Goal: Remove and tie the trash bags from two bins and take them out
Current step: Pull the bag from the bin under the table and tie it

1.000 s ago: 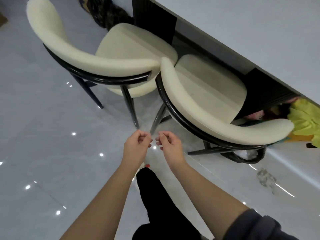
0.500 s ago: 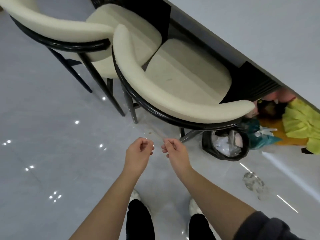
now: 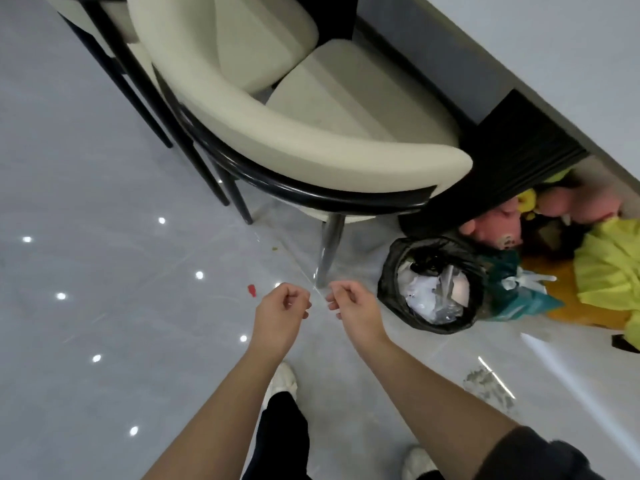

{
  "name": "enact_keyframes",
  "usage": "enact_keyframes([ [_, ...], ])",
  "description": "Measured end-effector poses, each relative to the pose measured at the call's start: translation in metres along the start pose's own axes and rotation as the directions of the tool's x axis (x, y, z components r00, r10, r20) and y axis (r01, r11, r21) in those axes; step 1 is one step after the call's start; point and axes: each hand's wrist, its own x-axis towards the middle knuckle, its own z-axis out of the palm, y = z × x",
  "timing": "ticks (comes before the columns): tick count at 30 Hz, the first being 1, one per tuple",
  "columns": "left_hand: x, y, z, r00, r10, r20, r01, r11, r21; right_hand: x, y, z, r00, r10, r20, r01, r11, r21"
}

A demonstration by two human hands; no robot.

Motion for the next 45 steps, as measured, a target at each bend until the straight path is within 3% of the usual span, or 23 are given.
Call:
enact_keyframes([
  [8,0.011,-0.048,0.134,0.998,0.042,0.05,-0.045,0.997,0.062,0.047,0.085,-0.116,0.999,-0.05,-0.022,0.047,0.993,-0.11],
  [16,0.096,-0.122,0.23,0.989,0.103,0.109,-0.116,0.987,0.115,0.142,0.173,-0.16,0.981,-0.179,-0.079,0.163,0.972,-0.171],
  [22,0.167,-0.156,0.281,0.983,-0.104,0.15,0.087,0.99,0.115,0.191,0.187,-0.175,0.894,-0.447,0.003,0.418,0.832,-0.364],
  [25,0.179,-0.164,0.298,0.949,-0.242,0.203,0.236,0.97,0.057,0.2,0.188,-0.184,0.864,-0.503,0.014,0.463,0.784,-0.414],
  [29,0.181,-0.169,0.317,0.875,-0.315,0.368,0.363,0.929,-0.068,0.206,0.195,-0.205,0.83,-0.557,-0.018,0.471,0.719,-0.511],
  [35,0.179,-0.161,0.322,0.95,-0.296,0.102,0.313,0.894,-0.319,0.209,0.202,-0.225,0.766,-0.635,-0.1,0.468,0.658,-0.591],
  [38,0.174,-0.155,0.311,0.965,-0.261,-0.003,0.236,0.875,-0.422,0.209,0.2,-0.237,0.712,-0.669,-0.215,0.341,0.597,-0.726],
  [42,0.16,-0.149,0.302,0.972,-0.215,-0.09,0.188,0.951,-0.244,0.21,0.202,-0.252,0.662,-0.662,-0.351,0.173,0.592,-0.787],
  [45,0.142,-0.132,0.301,0.984,-0.141,-0.105,0.126,0.982,-0.139,0.208,0.206,-0.264,0.715,-0.572,-0.403,0.081,0.64,-0.764],
])
